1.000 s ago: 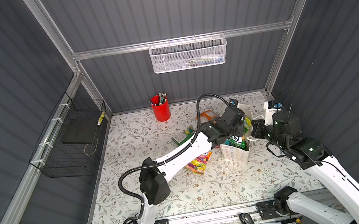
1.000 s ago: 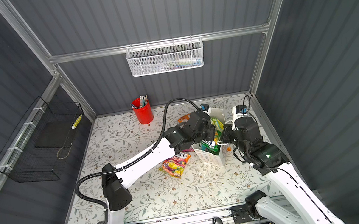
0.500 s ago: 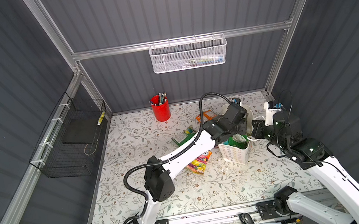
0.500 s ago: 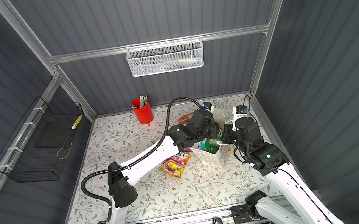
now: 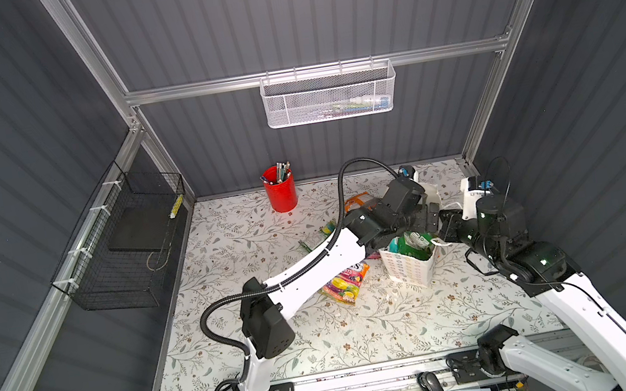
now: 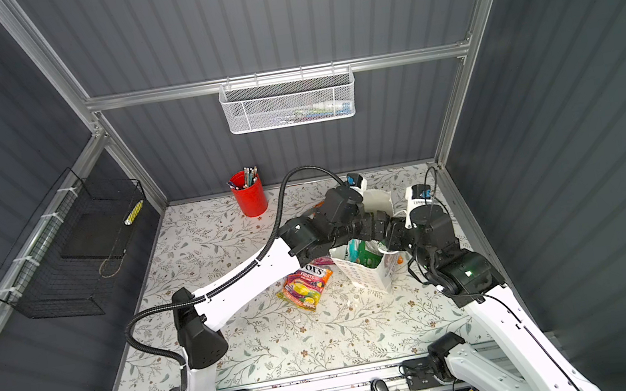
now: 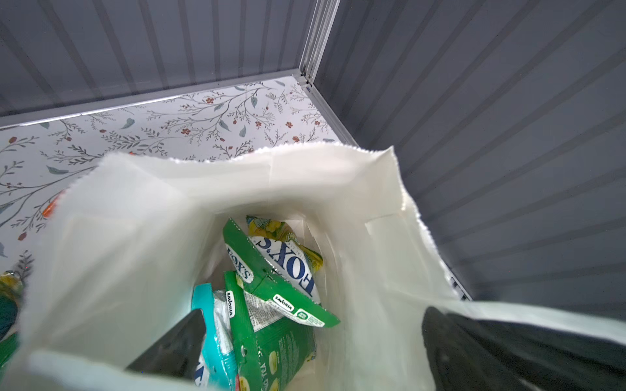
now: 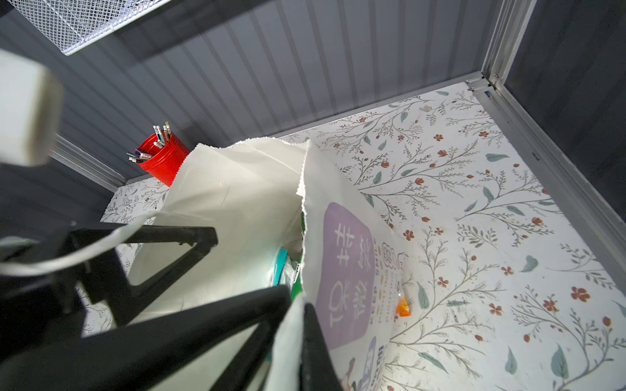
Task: Place the snacks into the paper bag
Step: 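Lower the green packet into the bag and open the left gripper, then raise the left gripper from the bag and move toward the Fox's packet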
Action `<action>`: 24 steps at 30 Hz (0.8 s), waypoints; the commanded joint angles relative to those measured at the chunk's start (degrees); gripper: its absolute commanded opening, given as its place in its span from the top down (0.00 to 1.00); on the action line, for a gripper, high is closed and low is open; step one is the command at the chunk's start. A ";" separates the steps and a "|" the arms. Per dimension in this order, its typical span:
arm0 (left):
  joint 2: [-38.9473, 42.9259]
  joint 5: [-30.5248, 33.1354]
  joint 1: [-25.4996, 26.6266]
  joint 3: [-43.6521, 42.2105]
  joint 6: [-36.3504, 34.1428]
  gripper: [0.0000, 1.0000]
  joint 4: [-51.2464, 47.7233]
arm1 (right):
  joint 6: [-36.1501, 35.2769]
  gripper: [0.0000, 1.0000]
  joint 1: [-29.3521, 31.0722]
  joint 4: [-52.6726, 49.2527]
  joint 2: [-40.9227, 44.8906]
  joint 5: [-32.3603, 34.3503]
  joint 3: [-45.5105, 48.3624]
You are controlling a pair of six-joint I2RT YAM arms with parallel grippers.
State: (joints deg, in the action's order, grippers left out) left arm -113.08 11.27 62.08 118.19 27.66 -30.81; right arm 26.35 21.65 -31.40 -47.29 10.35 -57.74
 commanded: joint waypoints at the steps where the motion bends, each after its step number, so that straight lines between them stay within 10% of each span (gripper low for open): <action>1: 4.50 -3.76 -0.56 -1.16 -0.33 0.00 0.92 | -0.42 1.00 0.19 0.25 0.62 0.65 0.34; 13: 21.00 -16.85 -0.74 -12.04 -2.50 0.00 7.86 | -0.33 1.00 0.18 0.28 0.53 0.72 0.43; 24: 35.63 -3.57 -0.74 -26.99 -3.94 0.00 3.04 | -0.17 1.00 0.21 0.61 0.31 0.57 0.69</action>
State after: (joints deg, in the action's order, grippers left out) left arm -79.44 1.69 61.67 94.67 24.58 -25.04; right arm 26.37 21.69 -31.35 -47.29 10.72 -57.63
